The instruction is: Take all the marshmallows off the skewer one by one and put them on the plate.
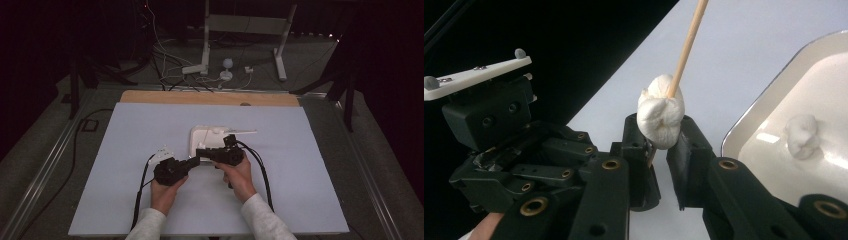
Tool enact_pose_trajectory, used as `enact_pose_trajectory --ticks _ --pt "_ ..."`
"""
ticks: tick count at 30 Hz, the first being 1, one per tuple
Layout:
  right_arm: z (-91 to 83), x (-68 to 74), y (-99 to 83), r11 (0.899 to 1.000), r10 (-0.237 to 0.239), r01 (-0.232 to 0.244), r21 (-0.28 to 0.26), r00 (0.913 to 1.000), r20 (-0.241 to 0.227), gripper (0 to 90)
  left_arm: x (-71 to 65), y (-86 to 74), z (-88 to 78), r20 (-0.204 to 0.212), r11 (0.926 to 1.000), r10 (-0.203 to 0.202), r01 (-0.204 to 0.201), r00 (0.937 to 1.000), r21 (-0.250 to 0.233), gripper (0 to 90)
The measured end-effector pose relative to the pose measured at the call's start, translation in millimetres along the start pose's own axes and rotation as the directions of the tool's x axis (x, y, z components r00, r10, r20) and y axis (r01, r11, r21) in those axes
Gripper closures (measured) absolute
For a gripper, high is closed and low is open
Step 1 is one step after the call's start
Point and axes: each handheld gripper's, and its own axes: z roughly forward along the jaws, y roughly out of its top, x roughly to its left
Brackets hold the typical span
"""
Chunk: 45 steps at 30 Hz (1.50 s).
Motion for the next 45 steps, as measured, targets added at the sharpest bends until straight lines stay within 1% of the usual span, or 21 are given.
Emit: enact_pose_trajectory --ticks 3,6,16,18,19,20,21,22,23,24,25,27,28,31,39,45 --pt "-0.5 1.7 0.2 1.0 -0.001 0.002 -0.013 1.0 0.006 79.6 -0.8 -0.1 -0.1 -0.001 1.0 0.002 -0.002 1.0 -0.004 90.0" --pt "-1.3 2.7 1.1 1.0 -0.005 0.006 -0.021 0.9999 0.014 80.0 -2.0 -0.6 -0.3 -0.012 0.9999 0.014 -0.014 0.9998 -0.008 90.0" --pt "-3.7 5.3 4.3 0.999 -0.009 0.01 -0.043 0.9994 0.033 80.1 -4.3 -0.5 -1.6 -0.026 0.9991 0.042 -0.042 0.9988 -0.003 90.0" --pt "-4.8 6.4 5.6 0.999 -0.011 0.013 -0.049 0.9993 0.037 80.2 -5.0 -0.2 -2.3 -0.028 0.9987 0.051 -0.051 0.9983 0.0 90.0" --pt "-5.4 6.7 6.4 0.999 -0.014 0.016 -0.051 0.9991 0.039 80.3 -5.7 -0.5 -1.9 -0.036 0.9978 0.063 -0.063 0.9973 0.02 90.0" --pt "-7.7 6.8 7.5 0.997 -0.014 0.018 -0.079 0.9988 0.047 80.9 -7.3 -2.8 -0.9 -0.043 0.9955 0.087 -0.085 0.9953 0.042 90.0" --pt "-12.7 5.2 10.9 0.994 0.01 -0.005 -0.111 0.9988 0.047 81.1 -8.0 -4.9 -0.8 -0.039 0.9954 0.088 -0.086 0.9954 0.042 90.0" --pt "-17.1 2.3 14.9 0.992 0.03 -0.025 -0.124 0.9989 0.036 81.2 -8.8 -4.8 -0.5 -0.034 0.996 0.082 -0.081 0.996 0.038 90.0" --pt "-19.9 1.3 17.6 0.993 0.026 -0.021 -0.117 0.9989 0.039 81.2 -10.3 -3.9 0.1 -0.036 0.9952 0.091 -0.089 0.9952 0.04 90.0" --pt "-22.0 2.0 19.2 0.994 0.011 -0.005 -0.108 0.9984 0.056 81.2 -11.4 -3.1 0.7 -0.035 0.9942 0.101 -0.1 0.9942 0.042 90.0" --pt "-23.9 2.6 20.3 0.995 -0.001 0.008 -0.103 0.998 0.063 81.2 -12.1 -3.1 1.1 -0.034 0.9938 0.105 -0.103 0.9939 0.042 90.0" --pt "-27.6 3.2 22.1 0.994 -0.012 0.02 -0.108 0.9972 0.073 81.2 -13.0 -4.1 1.7 -0.034 0.9931 0.109 -0.107 0.9935 0.048 90.0" --pt "-29.5 3.0 23.4 0.994 -0.01 0.018 -0.112 0.9971 0.076 81.2 -13.4 -4.5 1.6 -0.033 0.9934 0.108 -0.106 0.9936 0.043 90.0" --pt "-32.0 1.9 26.4 0.992 -0.01 0.019 -0.121 0.9974 0.072 81.1 -13.9 -4.3 1.0 -0.03 0.9934 0.111 -0.11 0.9934 0.034 90.0" --pt "-30.4 6.6 33.9 0.993 -0.045 0.054 -0.109 0.9956 0.082 80.9 -12.4 -3.2 -2.9 -0.035 0.9933 0.114 -0.114 0.9928 0.019 90.0" --pt "-31.3 10.4 39.7 0.992 -0.055 0.064 -0.112 0.995 0.083 80.9 -12.3 -2.4 -5.3 -0.036 0.9932 0.116 -0.116 0.9926 0.008 90.0"
